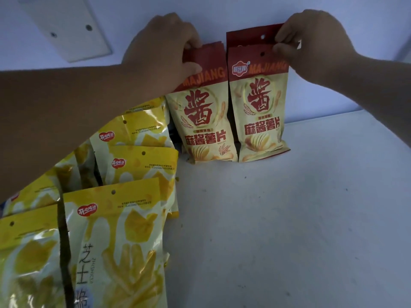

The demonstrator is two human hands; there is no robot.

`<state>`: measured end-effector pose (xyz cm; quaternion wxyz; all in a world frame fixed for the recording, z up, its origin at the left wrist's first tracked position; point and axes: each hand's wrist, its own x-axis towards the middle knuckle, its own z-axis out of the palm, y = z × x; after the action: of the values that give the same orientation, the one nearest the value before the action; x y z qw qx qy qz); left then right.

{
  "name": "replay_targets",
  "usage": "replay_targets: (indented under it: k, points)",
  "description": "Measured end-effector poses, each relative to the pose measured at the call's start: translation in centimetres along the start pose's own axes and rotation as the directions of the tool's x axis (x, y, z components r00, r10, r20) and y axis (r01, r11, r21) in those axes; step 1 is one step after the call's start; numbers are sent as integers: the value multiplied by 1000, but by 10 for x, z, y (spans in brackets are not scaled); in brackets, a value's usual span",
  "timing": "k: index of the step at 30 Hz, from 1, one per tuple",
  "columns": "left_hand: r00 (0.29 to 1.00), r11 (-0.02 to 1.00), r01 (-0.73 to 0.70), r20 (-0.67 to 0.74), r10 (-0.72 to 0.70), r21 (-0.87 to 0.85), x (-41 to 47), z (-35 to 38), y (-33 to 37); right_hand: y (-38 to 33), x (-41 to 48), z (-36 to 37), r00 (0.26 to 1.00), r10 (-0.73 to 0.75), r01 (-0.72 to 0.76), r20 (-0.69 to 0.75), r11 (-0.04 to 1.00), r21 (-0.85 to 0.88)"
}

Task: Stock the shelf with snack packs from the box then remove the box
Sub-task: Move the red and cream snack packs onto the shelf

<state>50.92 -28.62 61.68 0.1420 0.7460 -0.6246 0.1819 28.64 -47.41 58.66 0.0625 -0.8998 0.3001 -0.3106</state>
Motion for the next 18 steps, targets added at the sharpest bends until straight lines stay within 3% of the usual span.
replay_targets:
  k: [4, 10, 18]
  points:
    - [999, 999, 5, -48, -3, 48, -6, -7, 5, 3, -14, -6, 998, -17, 17, -57, 1000, -1]
    - [997, 993, -70, 9, 71, -92, -22, -11, 20, -9, -57, -17, 996, -36, 32, 77, 998, 56]
    - [957, 904, -233, 82, 279, -358, -51, -2, 61, -35, -150, -52, 965, 237, -247, 114, 966, 79]
